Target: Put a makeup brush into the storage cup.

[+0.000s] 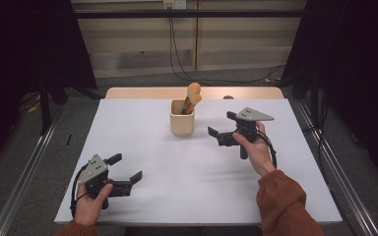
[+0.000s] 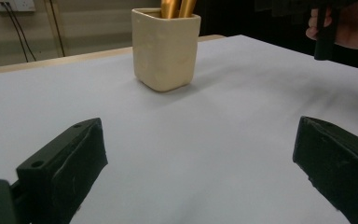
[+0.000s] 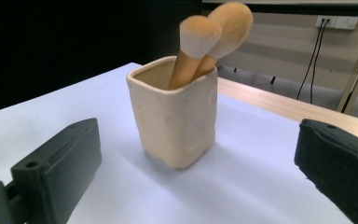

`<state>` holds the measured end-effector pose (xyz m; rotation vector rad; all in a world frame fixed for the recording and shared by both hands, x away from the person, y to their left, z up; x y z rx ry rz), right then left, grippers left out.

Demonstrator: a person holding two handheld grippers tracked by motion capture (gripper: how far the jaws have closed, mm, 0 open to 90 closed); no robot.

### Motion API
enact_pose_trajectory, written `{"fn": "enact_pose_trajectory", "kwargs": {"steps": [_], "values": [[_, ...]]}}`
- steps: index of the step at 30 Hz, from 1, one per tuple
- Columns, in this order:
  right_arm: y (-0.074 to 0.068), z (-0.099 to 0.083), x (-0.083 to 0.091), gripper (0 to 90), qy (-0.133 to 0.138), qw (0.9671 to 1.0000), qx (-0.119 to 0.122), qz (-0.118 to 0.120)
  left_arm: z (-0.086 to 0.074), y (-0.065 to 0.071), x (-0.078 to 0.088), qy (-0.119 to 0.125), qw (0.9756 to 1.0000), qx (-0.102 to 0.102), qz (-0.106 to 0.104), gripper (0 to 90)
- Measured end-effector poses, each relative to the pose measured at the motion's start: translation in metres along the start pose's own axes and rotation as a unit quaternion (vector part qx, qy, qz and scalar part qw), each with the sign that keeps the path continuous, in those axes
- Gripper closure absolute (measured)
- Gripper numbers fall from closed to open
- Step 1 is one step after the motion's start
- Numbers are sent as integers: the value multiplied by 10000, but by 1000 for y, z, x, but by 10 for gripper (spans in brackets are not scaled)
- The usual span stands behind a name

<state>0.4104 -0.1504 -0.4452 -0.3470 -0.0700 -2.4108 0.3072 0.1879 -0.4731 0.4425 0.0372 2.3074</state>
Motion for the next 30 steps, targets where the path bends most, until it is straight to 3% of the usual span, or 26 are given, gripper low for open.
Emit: {"fn": "enact_pose_trajectory", "kwargs": {"steps": [5,7,14,24,30], "values": [[0,-4,13,3,37,9999,-97,-47,-1,0,0,-1,10000,-12,0,24],[-1,-5,18,4,70,9998,-186,47,0,-1,2,6,10000,-12,21,24],[1,-12,36,4,117,9997,-131,-149,0,-1,2,29,10000,-7,41,24],[6,-12,64,5,207,9987,-249,-390,0,-1,3,39,10000,-12,51,24],[2,-21,78,5,159,9988,-232,-407,0,-1,3,51,10000,25,65,25]]}}
Point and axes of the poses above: each handheld gripper's, and its own axes: x roughly backward along the jaws, z roughly out of its top, y roughly to its right, the point moved 7 cm from there along -x, roughly forward along the jaws, and after that the axes turned 4 degrees about x, right-handed, at the moved point
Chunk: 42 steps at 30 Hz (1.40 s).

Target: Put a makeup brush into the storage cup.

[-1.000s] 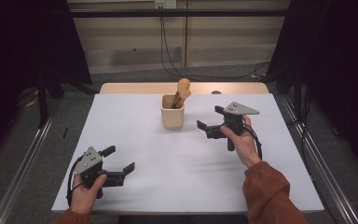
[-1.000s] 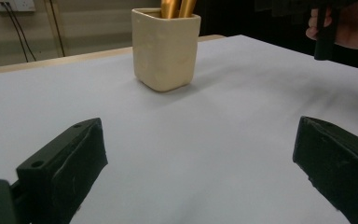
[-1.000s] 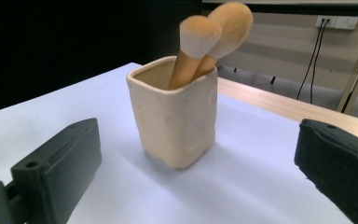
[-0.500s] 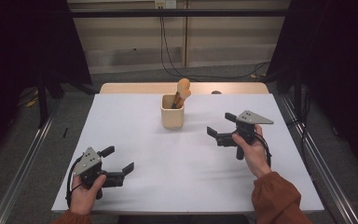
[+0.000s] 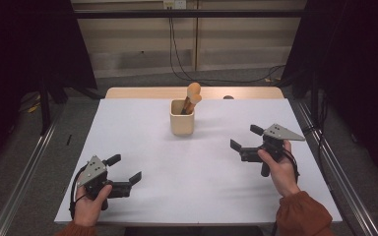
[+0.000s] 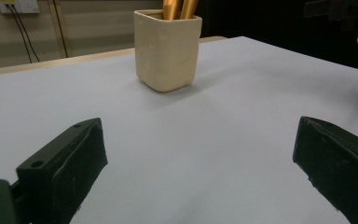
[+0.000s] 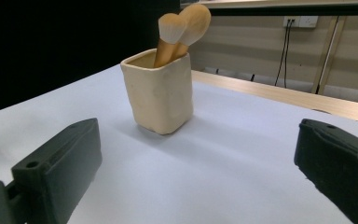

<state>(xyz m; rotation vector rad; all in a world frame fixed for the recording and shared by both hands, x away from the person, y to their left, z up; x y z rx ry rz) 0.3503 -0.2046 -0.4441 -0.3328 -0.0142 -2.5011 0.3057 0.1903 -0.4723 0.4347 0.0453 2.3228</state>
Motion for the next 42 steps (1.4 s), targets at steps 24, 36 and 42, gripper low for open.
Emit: {"fn": "enact_pose_trajectory", "kwargs": {"steps": [24,36,42], "values": [[2,-44,60,20,-110,9991,-63,-406,0,-2,4,60,9999,60,81,24],[0,-54,81,9,-114,9979,-127,-632,-1,0,7,41,10000,58,63,24],[0,-58,88,9,-180,9976,-58,-669,-2,0,10,33,10000,58,58,24]]}}
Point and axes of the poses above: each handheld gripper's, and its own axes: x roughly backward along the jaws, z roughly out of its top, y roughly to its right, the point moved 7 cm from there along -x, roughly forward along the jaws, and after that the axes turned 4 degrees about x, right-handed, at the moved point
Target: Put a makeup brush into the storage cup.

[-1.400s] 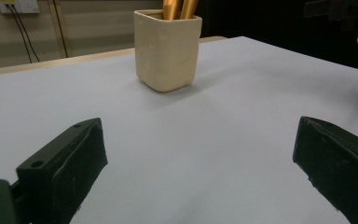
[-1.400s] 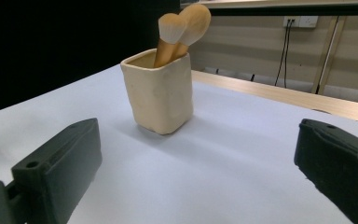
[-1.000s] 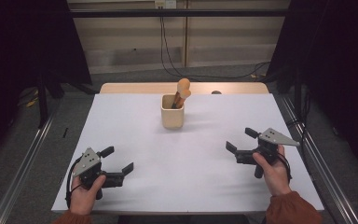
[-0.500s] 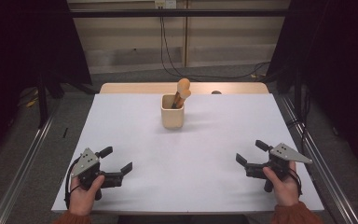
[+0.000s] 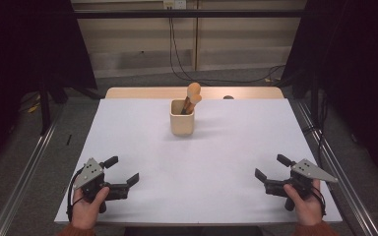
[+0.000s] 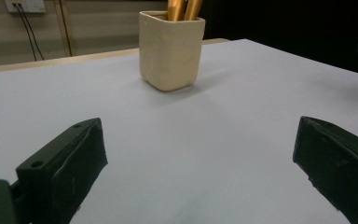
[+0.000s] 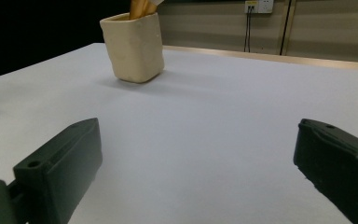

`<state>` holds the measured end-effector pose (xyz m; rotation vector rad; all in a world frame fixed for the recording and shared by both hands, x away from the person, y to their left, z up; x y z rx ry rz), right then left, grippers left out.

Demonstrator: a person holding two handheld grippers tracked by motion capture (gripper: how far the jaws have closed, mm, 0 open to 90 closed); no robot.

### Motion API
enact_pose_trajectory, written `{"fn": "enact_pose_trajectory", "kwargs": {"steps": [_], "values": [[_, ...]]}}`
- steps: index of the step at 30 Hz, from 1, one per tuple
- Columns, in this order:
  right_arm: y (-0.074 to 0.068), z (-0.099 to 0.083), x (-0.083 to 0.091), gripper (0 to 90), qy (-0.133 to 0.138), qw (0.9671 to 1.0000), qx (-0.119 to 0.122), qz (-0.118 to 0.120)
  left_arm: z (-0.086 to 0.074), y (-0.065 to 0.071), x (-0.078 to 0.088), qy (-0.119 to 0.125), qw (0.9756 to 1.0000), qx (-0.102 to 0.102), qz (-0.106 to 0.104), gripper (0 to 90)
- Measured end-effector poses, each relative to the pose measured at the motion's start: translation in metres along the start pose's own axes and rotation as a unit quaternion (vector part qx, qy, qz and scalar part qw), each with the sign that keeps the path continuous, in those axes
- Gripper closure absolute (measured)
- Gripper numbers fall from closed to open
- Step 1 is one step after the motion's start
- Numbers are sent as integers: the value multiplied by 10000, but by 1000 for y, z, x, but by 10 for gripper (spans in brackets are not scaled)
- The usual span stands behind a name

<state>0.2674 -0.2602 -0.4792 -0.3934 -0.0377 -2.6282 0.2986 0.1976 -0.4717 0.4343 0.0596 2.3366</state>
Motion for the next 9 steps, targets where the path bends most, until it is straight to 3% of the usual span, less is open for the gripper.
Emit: {"fn": "enact_pose_trajectory", "kwargs": {"steps": [9], "values": [[2,-2,-2,9,-64,9999,-57,55,-1,-3,0,-32,10000,19,49,24]]}}
Point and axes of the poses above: each handheld gripper's, and its own axes: x roughly backward along the jaws, z roughly out of its top, y roughly to its right, the point moved 7 cm from there along -x, roughly forward along the jaws, and after that the axes turned 4 degrees about x, right-handed, at the moved point
